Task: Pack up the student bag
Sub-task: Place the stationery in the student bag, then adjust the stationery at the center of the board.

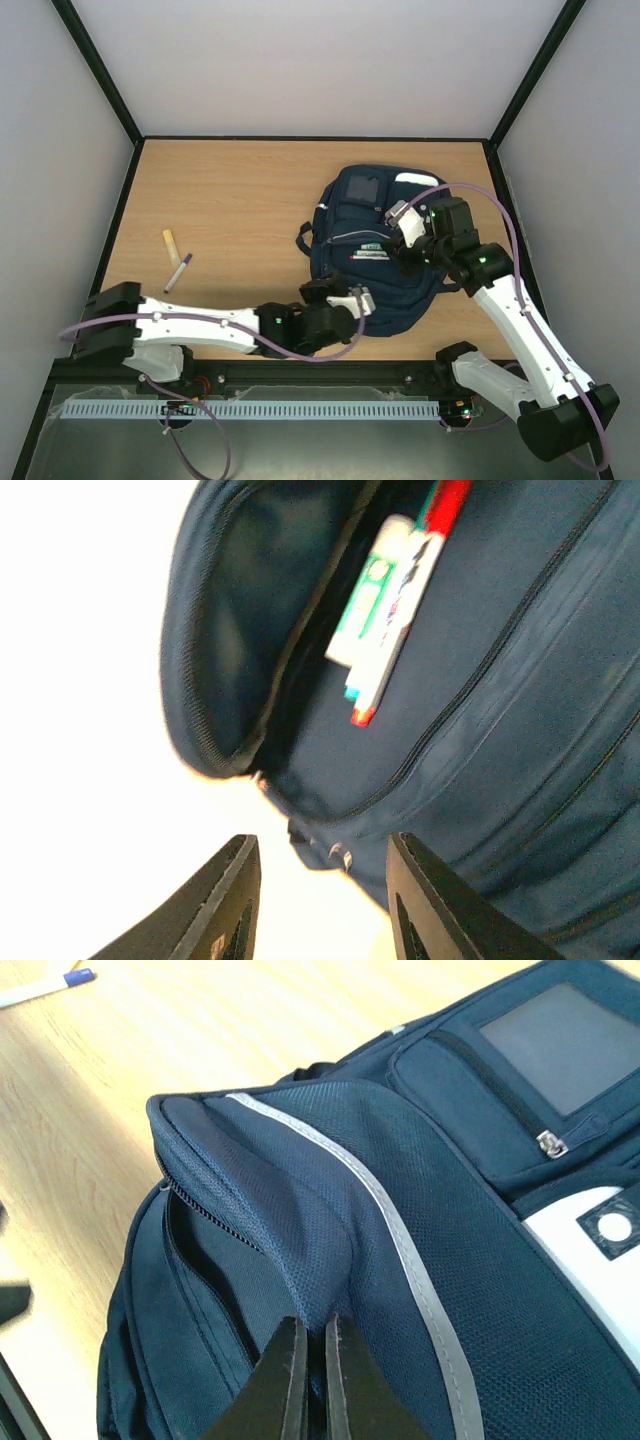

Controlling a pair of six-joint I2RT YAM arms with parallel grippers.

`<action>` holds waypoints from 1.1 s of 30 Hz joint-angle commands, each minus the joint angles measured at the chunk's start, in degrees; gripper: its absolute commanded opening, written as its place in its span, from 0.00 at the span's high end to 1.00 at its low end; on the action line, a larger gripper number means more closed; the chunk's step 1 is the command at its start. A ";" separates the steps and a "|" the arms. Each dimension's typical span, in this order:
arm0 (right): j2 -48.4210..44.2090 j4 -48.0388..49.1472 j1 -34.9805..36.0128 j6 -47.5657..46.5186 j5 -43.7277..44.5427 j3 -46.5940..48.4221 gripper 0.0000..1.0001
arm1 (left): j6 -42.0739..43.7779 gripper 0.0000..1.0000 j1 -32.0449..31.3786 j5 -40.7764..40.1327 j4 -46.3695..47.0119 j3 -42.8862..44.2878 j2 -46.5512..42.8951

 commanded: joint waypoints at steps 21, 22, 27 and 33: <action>-2.12 11.78 0.21 -1.11 -7.84 -15.16 0.99 | -45.67 0.26 64.73 33.60 -18.22 -8.63 -21.52; -2.02 11.82 0.15 -1.12 -7.80 -15.18 0.99 | -46.05 0.26 67.41 35.85 -18.16 -9.06 -21.17; -2.05 11.61 0.14 -1.11 -7.95 -15.40 0.99 | -48.84 0.27 79.41 45.39 -17.68 -12.73 -19.23; -2.32 11.68 0.17 -1.19 -7.84 -15.51 0.99 | -50.77 0.27 82.32 39.58 -19.60 -13.58 -17.66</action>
